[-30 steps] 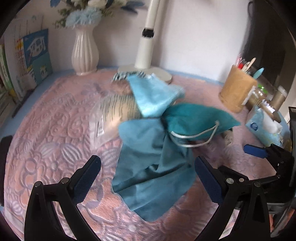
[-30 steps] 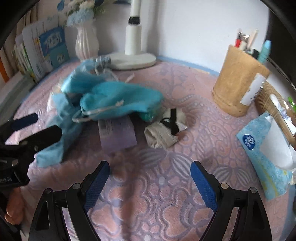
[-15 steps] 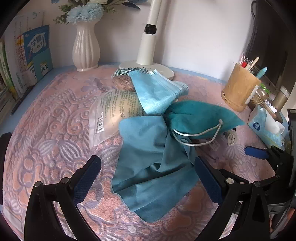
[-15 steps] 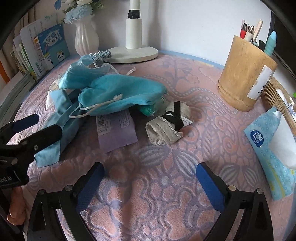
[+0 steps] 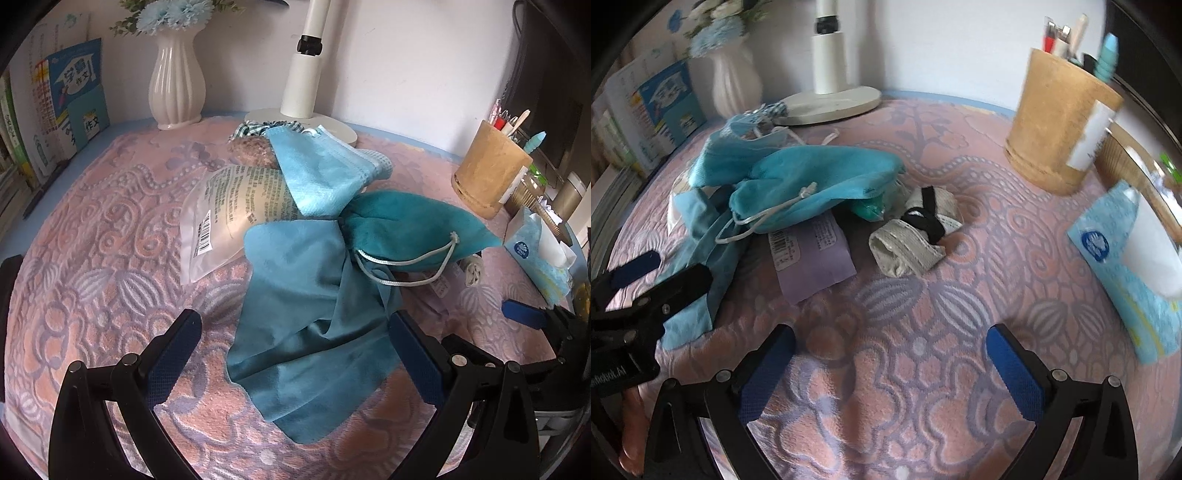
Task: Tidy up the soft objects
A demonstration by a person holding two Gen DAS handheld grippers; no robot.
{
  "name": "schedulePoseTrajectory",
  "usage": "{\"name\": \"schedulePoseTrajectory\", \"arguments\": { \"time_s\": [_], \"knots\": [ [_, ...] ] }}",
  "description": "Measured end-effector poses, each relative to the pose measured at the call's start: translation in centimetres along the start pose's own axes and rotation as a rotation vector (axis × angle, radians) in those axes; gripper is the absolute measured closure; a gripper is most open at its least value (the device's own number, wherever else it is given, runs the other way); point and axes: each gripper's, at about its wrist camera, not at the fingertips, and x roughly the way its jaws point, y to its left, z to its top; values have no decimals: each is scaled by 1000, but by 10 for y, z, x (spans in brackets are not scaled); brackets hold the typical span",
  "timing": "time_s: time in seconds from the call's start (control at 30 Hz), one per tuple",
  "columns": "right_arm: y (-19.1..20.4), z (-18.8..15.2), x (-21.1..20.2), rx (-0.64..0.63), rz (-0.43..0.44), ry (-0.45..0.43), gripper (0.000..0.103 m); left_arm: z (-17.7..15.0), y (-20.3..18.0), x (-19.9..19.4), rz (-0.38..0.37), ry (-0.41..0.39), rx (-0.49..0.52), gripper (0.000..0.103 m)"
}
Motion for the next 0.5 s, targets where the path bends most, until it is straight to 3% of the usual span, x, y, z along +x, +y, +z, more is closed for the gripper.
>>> {"name": "schedulePoseTrajectory", "arguments": {
  "time_s": [0.17,0.4,0.5],
  "knots": [
    [5,-5,-3,54,-61,-20,0,1,5,2,-1,15,-27,2],
    [4,-8,-4,56,-49,-49,0,1,7,3,4,19,-28,2],
    [4,-8,-4,40,-42,-59,0,2,6,9,55,43,-24,1]
  ]
}}
